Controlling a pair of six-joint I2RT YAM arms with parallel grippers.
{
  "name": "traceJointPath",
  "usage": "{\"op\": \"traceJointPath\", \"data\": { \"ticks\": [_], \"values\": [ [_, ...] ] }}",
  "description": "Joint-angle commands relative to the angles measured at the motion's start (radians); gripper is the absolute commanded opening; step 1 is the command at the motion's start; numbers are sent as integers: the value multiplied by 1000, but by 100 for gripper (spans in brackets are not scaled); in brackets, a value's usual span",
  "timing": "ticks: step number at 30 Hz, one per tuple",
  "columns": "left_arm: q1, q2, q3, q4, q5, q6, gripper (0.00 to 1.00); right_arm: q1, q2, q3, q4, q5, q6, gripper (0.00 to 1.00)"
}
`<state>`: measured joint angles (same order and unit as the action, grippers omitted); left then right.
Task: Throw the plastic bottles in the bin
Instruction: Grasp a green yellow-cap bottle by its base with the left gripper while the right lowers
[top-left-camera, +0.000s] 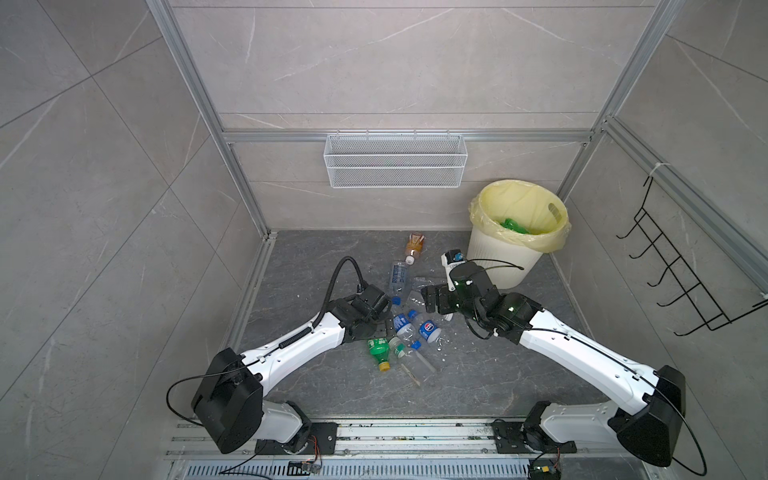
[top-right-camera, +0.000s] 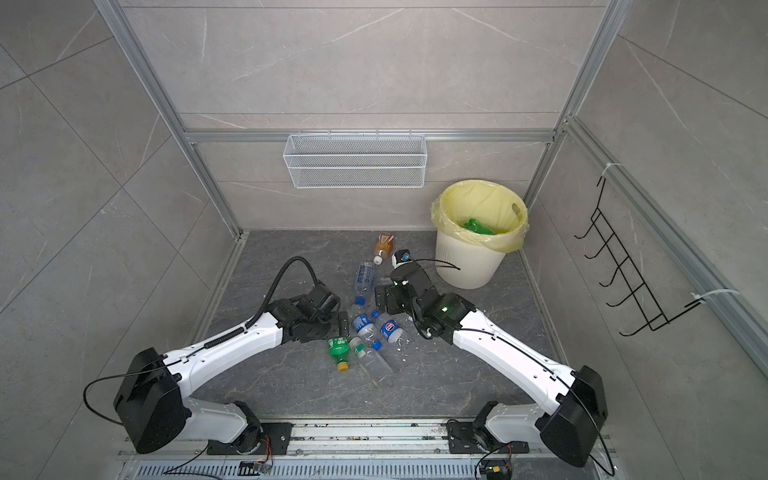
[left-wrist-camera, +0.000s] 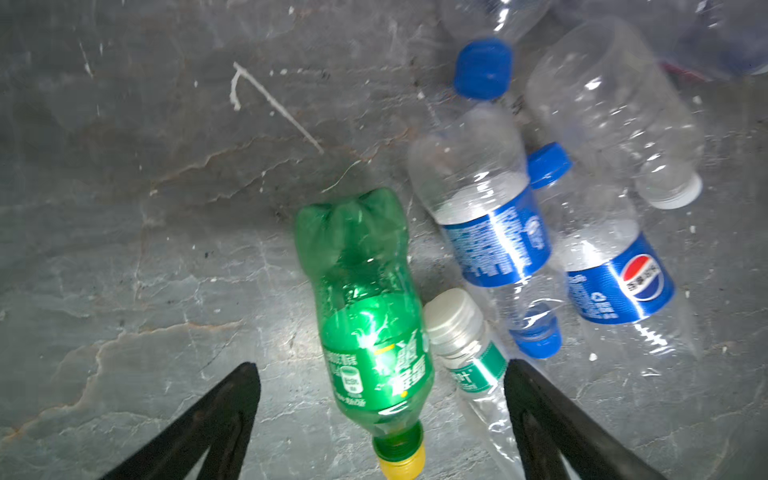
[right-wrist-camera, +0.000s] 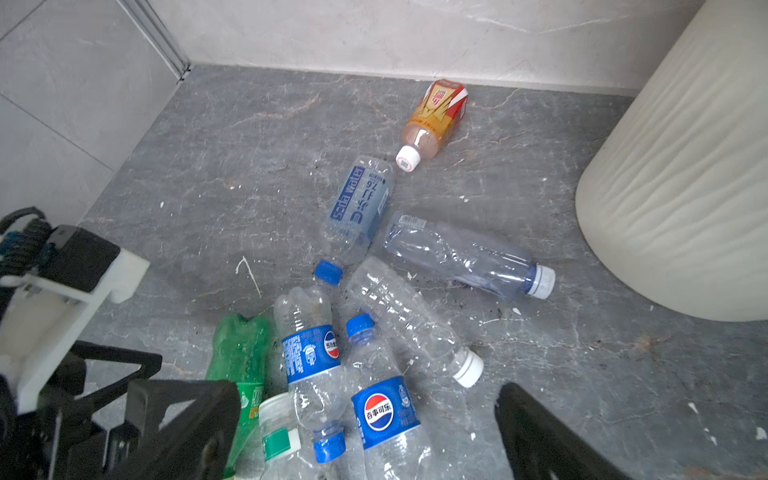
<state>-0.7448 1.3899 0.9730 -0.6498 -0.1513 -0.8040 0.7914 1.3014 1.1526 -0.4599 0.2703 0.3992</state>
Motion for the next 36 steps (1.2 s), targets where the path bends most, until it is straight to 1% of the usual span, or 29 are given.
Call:
{"op": "traceJointPath", "data": {
  "ticks": [1,5,9,15,20,26,31,36],
  "values": [
    [26,-29,-31,38,50,-54,94,50,17,-23,47,50,13,100],
    [70,-16,-80,103,96,-58,91,99,34,-33,56,70,13,100],
    [102,14,-97,155,129,-61,89,118,34,-50,61,75,19,99],
    [108,73,-91,221,155,-65,85,119,32,-79,79,65,40,100],
    [107,128,-73,233,165,-61,82,119,34,-90,90,60,50,100],
    [116,163,-89,269,174,-63,78,119,32,-99,96,66,55,100],
    [146,187,-104,286,192,-64,69,119,29,-103,101,62,64,100],
    [182,179,-114,292,207,-63,62,119,29,-106,101,61,67,100]
  ]
}}
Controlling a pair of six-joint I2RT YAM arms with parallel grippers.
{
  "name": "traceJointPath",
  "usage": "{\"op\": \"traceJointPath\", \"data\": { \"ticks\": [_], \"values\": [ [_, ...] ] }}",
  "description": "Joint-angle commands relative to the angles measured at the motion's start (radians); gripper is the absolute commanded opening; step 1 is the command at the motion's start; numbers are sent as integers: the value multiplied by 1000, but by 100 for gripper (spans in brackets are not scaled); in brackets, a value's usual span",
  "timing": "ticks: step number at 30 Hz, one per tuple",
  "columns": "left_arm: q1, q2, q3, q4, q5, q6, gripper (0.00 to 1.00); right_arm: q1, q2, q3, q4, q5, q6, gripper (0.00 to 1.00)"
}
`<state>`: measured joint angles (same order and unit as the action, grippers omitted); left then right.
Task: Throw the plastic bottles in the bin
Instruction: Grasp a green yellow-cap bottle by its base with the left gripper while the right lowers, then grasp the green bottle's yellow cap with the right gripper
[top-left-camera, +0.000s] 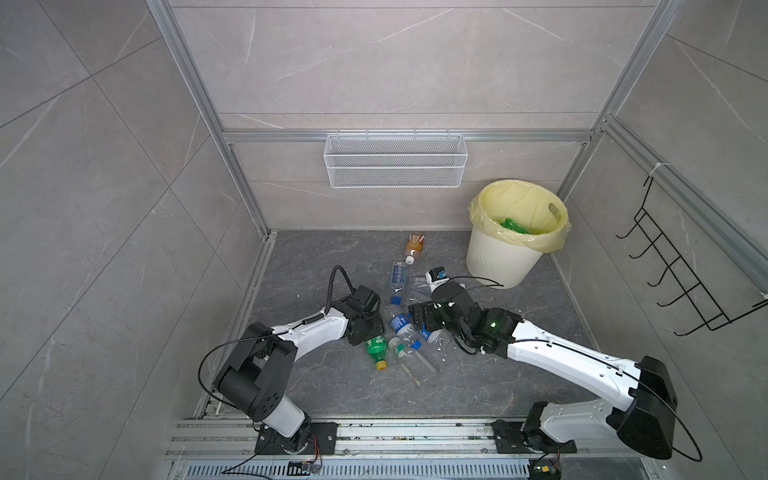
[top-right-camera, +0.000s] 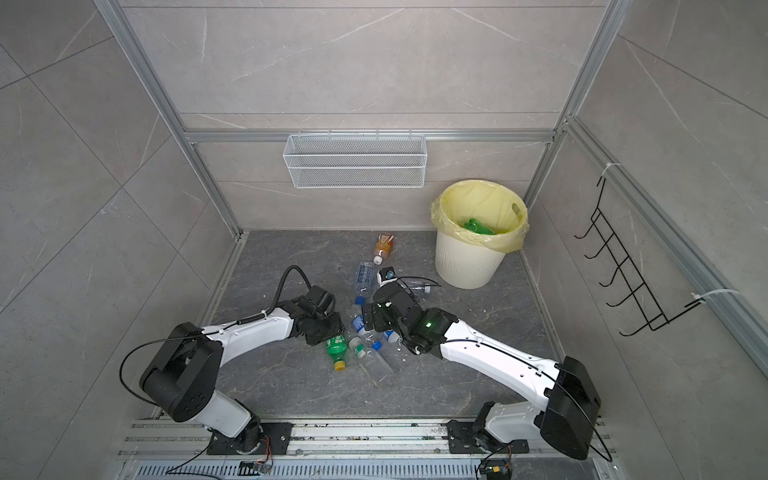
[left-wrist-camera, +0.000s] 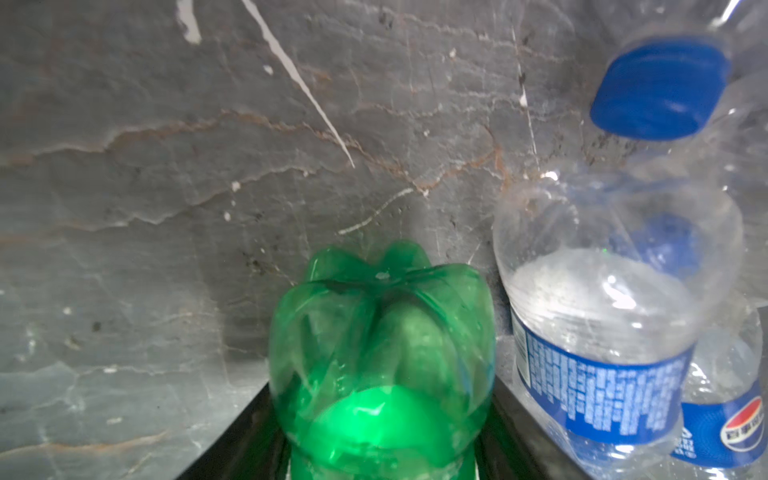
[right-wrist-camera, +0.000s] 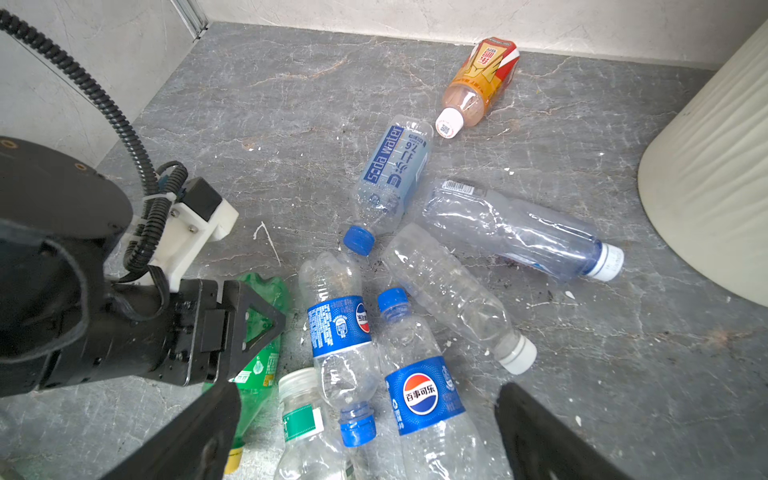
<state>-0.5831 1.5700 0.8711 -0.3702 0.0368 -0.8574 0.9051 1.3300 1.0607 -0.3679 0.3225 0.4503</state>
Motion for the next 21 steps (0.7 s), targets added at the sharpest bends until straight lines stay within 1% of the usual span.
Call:
{"op": "traceJointPath", "data": {
  "ticks": [1,4,9,16,21],
  "values": [
    [26,-4,-14,13,20,-8,61,5,1,-14,11,7,16,100],
    [45,-18,-16,10,22,3,57,5,3,-15,18,-6,22,100],
    [83,-51,5,-11,30,20,54,5,11,-22,42,-43,37,100],
    [107,-99,107,-72,32,49,53,5,26,-33,93,-109,69,99],
    [111,-118,190,-96,75,46,53,5,39,-41,141,-169,97,100]
  ]
}}
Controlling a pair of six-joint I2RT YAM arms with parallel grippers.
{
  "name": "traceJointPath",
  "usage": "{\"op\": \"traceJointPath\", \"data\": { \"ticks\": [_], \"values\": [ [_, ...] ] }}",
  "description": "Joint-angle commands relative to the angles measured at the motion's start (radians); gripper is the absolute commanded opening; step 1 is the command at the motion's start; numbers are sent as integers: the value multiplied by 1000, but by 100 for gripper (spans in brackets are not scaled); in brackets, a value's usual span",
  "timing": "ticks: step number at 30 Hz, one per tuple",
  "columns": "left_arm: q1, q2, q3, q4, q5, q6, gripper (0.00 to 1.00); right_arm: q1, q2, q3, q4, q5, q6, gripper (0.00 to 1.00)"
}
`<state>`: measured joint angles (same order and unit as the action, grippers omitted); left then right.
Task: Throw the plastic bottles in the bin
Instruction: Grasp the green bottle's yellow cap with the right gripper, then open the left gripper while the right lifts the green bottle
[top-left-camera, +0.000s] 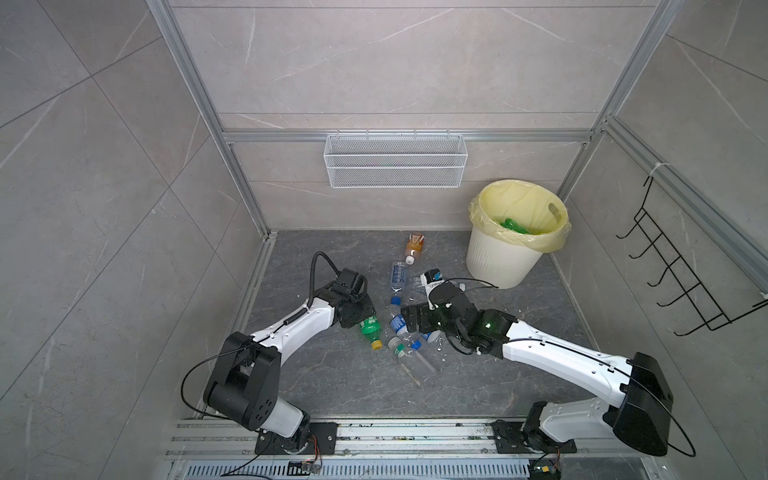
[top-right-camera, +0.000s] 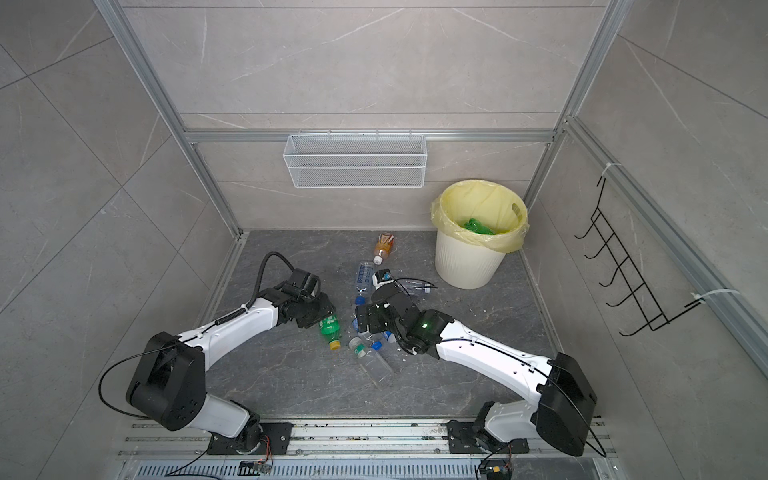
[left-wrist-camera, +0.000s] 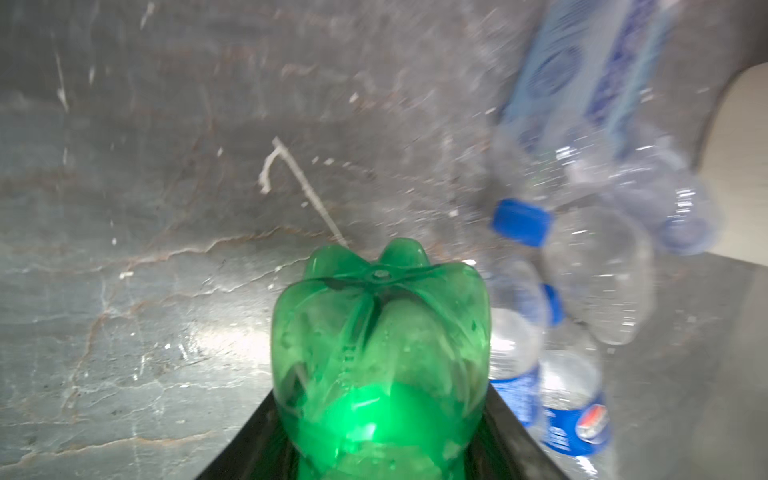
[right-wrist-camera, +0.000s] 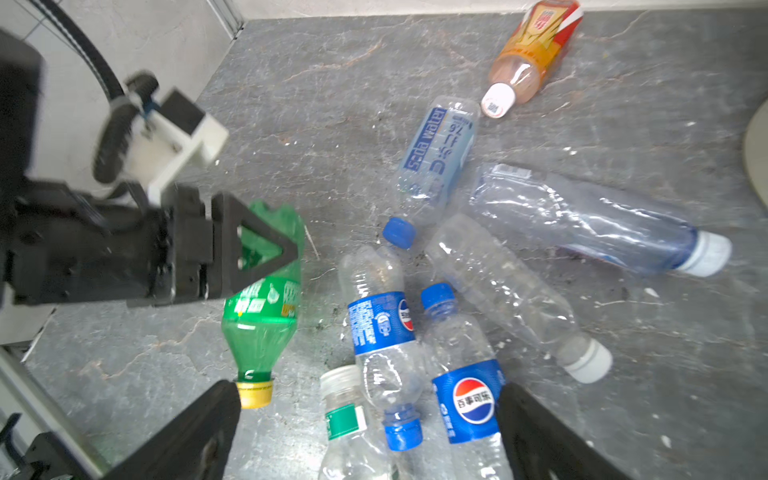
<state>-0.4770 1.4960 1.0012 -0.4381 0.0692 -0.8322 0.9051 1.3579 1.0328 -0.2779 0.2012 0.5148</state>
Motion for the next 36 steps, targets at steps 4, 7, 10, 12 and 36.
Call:
{"op": "traceJointPath", "data": {
  "ticks": [4,7,10,12,36],
  "values": [
    [5,-70,93,-22,69,-9,53,5,20,-15,75,-74,48,99],
    [5,-86,112,-18,79,-25,53,5,30,-20,95,-99,56,96],
    [5,-95,125,-4,89,-36,53,5,48,-22,110,-131,66,92],
    [5,-95,132,10,93,-42,53,5,65,-17,113,-151,70,90],
    [-35,-25,197,101,147,-110,52,14,171,-1,195,-241,125,55]
  ]
}}
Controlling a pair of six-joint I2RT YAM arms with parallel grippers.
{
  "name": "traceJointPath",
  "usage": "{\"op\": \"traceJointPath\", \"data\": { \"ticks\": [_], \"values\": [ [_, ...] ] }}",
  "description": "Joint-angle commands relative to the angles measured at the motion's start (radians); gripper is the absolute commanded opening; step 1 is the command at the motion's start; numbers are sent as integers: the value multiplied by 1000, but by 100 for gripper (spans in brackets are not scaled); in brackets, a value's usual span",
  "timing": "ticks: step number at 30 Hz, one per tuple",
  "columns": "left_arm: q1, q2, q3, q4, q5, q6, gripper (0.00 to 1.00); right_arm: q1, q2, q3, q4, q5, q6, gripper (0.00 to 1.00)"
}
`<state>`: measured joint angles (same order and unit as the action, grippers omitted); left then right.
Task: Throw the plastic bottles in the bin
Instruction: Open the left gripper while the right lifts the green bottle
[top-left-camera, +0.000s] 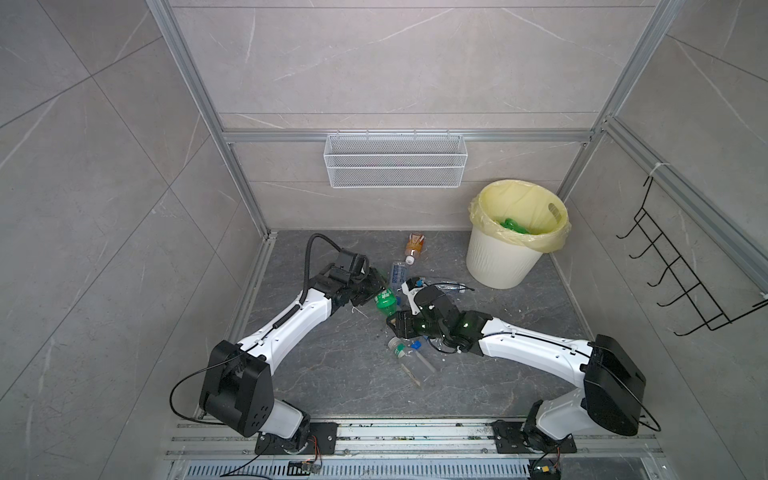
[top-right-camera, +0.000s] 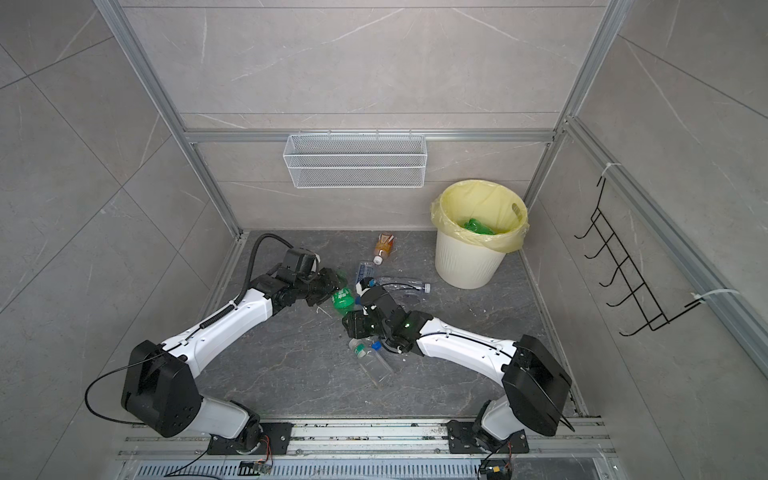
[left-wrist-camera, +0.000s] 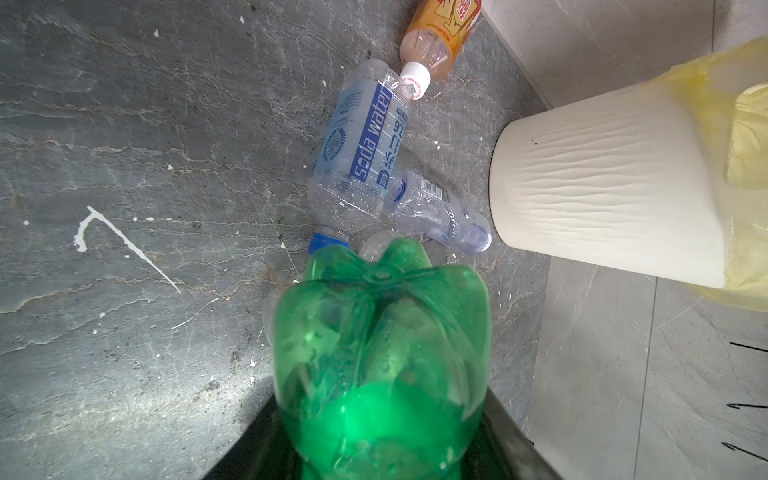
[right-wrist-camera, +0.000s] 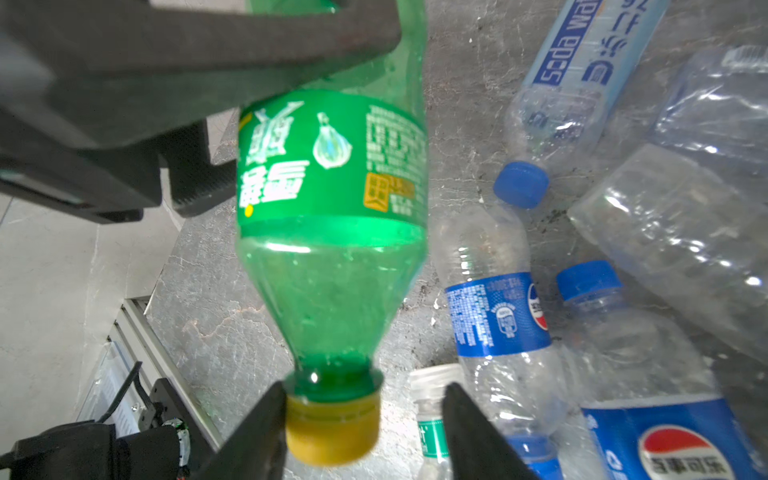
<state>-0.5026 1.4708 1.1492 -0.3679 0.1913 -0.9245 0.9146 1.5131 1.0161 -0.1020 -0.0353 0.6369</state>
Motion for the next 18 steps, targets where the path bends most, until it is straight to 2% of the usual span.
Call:
{"op": "traceJointPath", "data": {
  "ticks": [1,13,18],
  "values": [
    [-12,3,49,32,25,-19,52,4,19,20,19,-4,3,53],
    [-14,2,41,30,24,-18,53,5,4,31,-10,26,-8,28],
    [-14,-1,51,16,26,-10,67,4,-12,34,-29,42,-12,21]
  ]
}}
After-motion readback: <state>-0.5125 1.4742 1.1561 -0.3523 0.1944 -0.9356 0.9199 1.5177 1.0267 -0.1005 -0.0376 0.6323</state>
